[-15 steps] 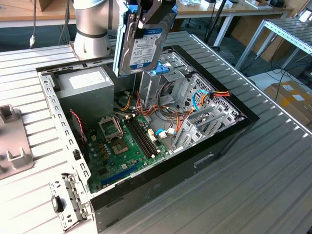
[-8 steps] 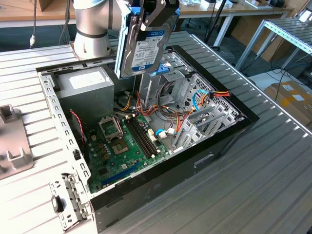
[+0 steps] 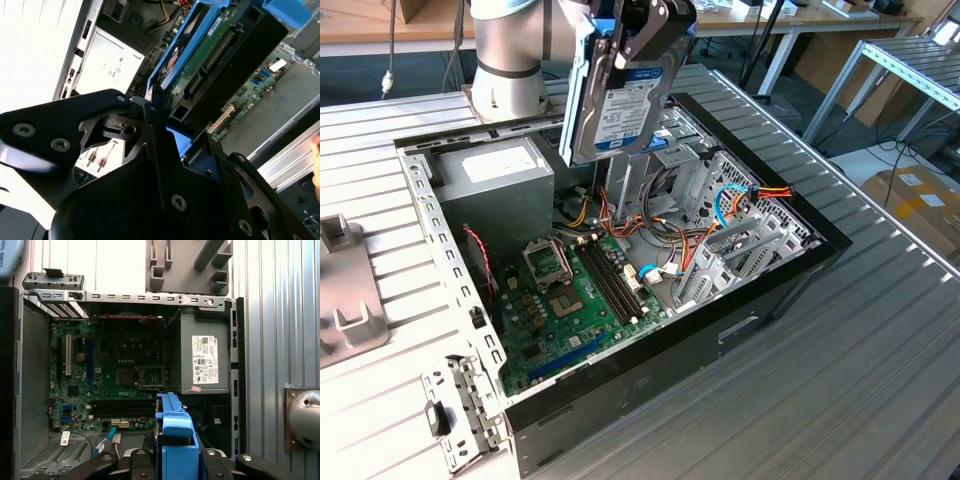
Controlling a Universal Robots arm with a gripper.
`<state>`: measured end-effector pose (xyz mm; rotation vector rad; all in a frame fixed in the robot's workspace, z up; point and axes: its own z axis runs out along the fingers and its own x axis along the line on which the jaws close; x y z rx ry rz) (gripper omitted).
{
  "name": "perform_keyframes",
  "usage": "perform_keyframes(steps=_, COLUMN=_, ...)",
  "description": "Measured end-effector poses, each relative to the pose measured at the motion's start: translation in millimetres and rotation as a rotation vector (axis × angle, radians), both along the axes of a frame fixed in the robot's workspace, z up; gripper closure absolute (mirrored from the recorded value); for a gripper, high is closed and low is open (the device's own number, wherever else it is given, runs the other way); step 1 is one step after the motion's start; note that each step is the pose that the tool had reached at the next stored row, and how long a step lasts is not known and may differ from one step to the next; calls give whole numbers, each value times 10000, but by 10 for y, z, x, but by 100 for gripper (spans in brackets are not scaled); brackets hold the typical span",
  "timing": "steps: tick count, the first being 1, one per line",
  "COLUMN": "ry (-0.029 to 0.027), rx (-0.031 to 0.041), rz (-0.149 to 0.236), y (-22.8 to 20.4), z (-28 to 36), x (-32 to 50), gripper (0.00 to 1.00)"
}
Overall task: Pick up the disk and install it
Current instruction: 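Pick up the disk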
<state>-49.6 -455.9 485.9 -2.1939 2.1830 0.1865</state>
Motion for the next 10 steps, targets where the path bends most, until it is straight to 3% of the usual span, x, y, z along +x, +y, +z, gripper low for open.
perform_keyframes(steps=10, ry=0, rx=45, rz=0, y=-126, z=-1, x=16, gripper=63)
